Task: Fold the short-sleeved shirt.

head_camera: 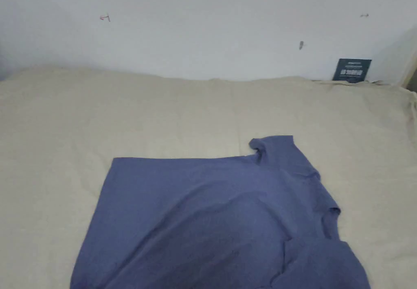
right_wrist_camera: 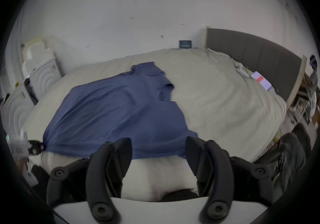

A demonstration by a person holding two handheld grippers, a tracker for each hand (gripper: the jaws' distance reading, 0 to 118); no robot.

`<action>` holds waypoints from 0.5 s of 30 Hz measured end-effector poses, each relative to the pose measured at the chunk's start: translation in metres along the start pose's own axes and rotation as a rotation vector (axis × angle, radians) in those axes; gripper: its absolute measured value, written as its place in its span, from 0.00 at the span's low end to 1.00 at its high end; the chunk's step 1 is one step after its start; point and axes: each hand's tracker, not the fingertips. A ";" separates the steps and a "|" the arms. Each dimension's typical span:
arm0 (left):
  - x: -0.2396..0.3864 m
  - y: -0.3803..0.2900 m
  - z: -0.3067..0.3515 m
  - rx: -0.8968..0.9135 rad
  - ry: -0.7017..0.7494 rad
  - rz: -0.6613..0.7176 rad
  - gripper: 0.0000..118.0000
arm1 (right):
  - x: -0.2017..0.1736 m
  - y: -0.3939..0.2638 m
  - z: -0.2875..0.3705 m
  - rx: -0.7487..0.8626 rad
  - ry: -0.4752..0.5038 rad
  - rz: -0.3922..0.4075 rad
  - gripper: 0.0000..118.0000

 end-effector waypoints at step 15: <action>-0.011 0.000 -0.008 -0.012 -0.046 0.096 0.10 | 0.047 -0.015 -0.089 -0.185 -0.009 -0.137 0.08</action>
